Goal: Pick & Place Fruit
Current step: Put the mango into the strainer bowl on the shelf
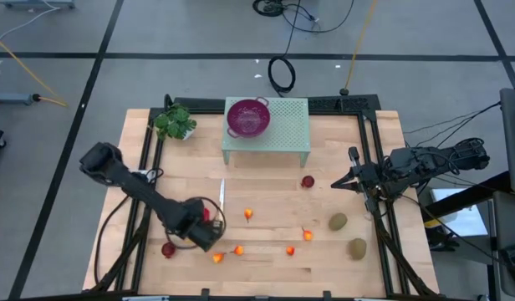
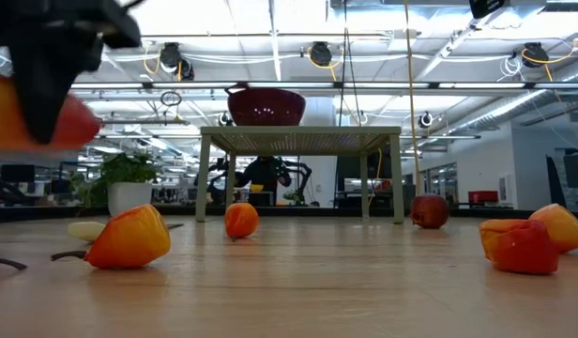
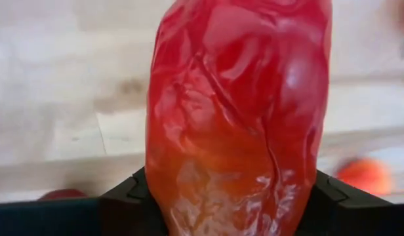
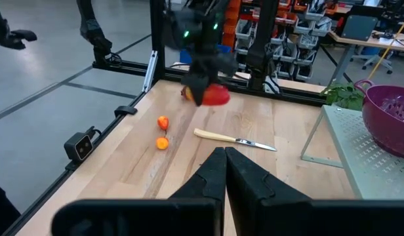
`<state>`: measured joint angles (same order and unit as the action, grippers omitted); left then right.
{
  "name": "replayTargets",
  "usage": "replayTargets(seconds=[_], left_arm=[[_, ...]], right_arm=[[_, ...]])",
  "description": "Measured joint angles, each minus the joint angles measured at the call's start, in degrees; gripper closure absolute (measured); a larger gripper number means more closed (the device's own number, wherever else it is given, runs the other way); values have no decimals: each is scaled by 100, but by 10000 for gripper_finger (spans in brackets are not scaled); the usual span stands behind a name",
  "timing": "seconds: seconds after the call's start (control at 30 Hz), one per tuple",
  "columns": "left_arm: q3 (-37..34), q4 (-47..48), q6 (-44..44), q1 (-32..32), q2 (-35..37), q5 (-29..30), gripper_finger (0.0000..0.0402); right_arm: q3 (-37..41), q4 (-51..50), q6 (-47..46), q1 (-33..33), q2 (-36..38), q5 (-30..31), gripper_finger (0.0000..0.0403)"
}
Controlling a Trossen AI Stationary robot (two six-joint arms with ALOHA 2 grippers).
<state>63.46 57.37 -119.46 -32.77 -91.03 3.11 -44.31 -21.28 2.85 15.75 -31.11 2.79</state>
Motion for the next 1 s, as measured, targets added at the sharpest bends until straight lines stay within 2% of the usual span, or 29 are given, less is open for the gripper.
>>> replayTargets(seconds=[0.23, 0.37, 0.5, 0.6, 0.8, 1.0], left_arm=[[7, -141, 177, 0, 796, 2085, 191], [7, -553, 1052, 0, 1024, 3455, 183], [7, -1175, 2225, 0, 1052, 4457, 185], [7, -1584, 3075, 12, 1054, 4871, 189], [7, -2083, 4576, 138, 1052, 5310, 190], [7, -2412, 6321, 367, 1052, 5400, 190]], right_arm=[[0, -4, 0, -2, 0, 5, 399], [0, -2, 2, -2, 0, 9, 399], [0, -4, 105, -1, -1, 11, 399], [0, -2, 269, -2, 0, 13, 399], [0, -2, 506, -1, -2, 13, 399], [0, -2, 535, 0, 0, 13, 399]])
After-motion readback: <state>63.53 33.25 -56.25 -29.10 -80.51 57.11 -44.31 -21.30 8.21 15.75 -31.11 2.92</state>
